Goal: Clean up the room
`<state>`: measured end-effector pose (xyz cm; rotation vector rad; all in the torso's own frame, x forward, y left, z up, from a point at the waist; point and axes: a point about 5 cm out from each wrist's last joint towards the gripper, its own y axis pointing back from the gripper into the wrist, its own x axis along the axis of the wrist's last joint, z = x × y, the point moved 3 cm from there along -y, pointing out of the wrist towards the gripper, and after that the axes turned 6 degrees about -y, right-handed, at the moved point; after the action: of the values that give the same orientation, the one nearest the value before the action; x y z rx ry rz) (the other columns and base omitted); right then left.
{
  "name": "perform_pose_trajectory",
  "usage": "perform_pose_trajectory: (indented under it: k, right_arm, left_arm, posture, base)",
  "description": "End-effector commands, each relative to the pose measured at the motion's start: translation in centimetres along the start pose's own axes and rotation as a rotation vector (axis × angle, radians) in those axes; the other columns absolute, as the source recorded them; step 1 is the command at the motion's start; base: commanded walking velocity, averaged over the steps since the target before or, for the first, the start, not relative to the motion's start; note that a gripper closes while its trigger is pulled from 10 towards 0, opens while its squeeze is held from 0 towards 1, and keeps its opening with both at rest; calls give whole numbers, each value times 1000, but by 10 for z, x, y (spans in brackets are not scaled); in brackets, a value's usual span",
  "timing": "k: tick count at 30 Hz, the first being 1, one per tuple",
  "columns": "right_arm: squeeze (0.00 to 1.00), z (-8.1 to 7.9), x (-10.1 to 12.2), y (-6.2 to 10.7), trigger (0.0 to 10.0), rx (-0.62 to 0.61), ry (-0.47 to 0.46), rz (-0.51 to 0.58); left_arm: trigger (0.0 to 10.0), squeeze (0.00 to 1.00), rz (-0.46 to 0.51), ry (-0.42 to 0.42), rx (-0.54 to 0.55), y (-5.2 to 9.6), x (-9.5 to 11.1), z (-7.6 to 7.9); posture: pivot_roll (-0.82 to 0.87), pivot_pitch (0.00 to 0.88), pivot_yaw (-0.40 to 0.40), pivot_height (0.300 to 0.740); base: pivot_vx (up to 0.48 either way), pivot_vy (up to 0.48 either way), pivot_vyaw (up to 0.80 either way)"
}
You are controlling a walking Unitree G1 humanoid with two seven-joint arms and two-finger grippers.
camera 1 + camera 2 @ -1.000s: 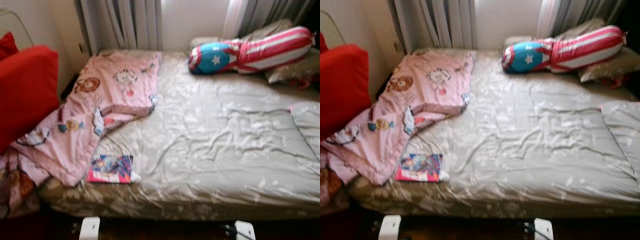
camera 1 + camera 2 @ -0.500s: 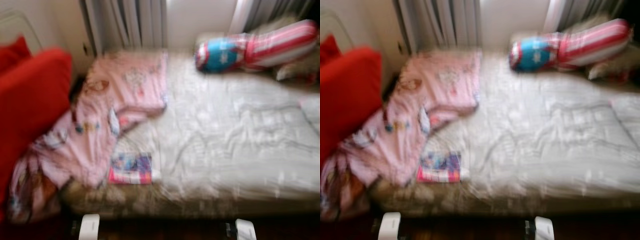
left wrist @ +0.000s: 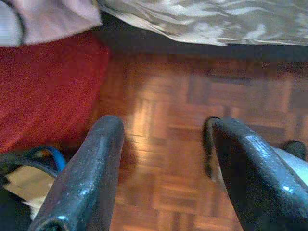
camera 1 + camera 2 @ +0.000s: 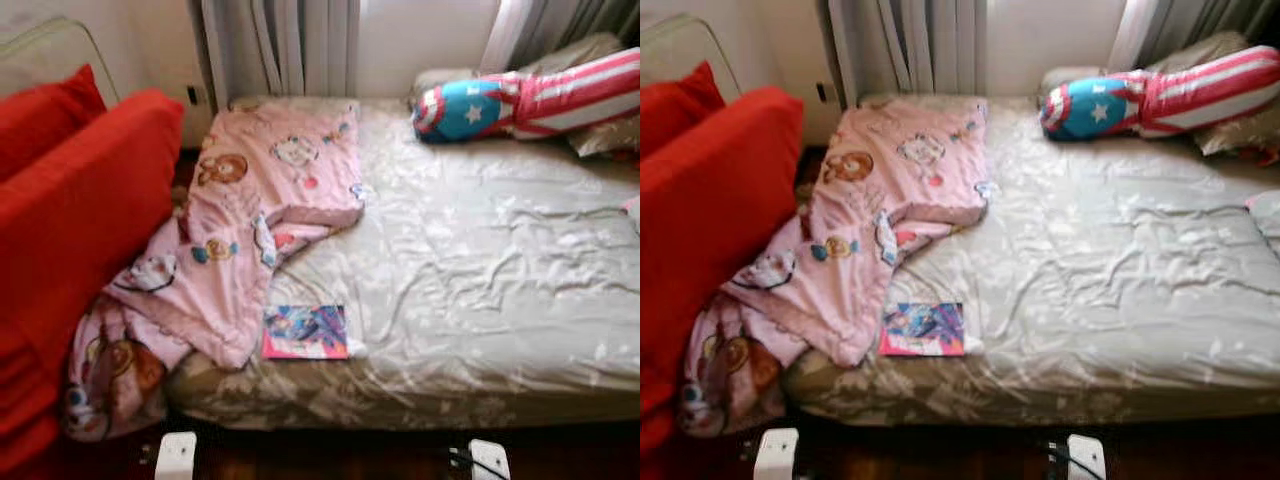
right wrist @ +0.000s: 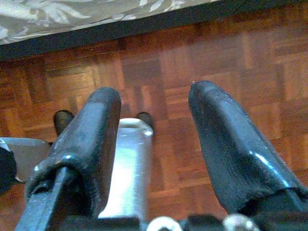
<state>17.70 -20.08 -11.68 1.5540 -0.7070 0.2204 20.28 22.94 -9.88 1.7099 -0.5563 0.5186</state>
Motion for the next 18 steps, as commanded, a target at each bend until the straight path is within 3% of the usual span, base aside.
perform_pose_trajectory:
  k: [1,18]
  right_arm:
    - [0,8,-6,2,10000,-23,-7,-14]
    - [0,7,-6,2,10000,-19,-12,-10]
  left_arm:
    - [10000,0,-21,8,-13,1,-7,6]
    - [10000,0,-6,7,-23,1,-5,7]
  posture:
    - [8,77,-2,740]
    - [4,79,-2,740]
  base:
    - [0,0,0]
    - [0,0,0]
